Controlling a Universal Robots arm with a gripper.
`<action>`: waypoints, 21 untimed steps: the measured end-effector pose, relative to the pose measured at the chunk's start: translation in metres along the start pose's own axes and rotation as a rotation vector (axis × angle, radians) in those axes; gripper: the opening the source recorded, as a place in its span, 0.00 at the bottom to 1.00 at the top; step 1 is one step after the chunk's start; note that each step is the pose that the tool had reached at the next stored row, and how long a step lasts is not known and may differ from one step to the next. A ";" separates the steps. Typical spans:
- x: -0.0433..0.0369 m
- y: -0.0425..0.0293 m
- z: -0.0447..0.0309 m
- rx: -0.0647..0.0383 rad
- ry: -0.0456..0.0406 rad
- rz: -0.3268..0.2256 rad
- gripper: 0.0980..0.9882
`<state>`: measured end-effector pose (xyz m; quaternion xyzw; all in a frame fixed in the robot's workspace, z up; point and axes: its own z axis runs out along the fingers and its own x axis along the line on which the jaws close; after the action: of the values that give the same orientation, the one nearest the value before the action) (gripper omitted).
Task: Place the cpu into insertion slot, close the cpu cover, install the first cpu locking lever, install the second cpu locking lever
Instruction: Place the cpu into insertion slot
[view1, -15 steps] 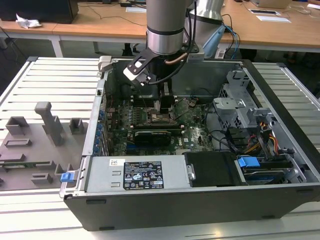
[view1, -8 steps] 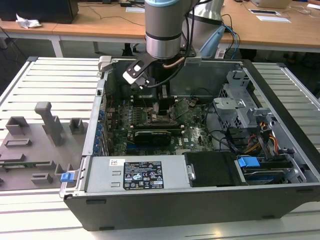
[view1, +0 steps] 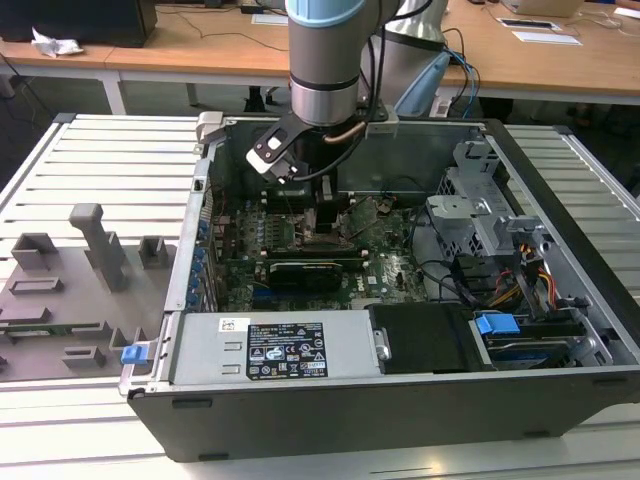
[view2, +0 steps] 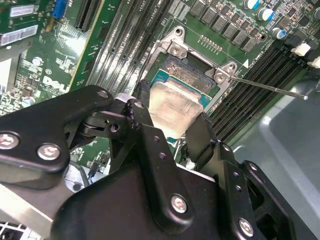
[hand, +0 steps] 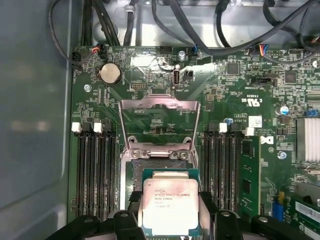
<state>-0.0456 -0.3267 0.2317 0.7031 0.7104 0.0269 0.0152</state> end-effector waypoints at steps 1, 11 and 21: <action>0.0003 -0.0001 0.0010 0.000 -0.0001 0.000 0.49; 0.0047 -0.0011 0.0161 0.001 -0.0128 -0.001 0.49; 0.0068 -0.0018 0.0281 0.001 -0.0130 0.003 0.49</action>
<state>-0.0458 -0.3195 0.2037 0.7043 0.7093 0.0220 0.0194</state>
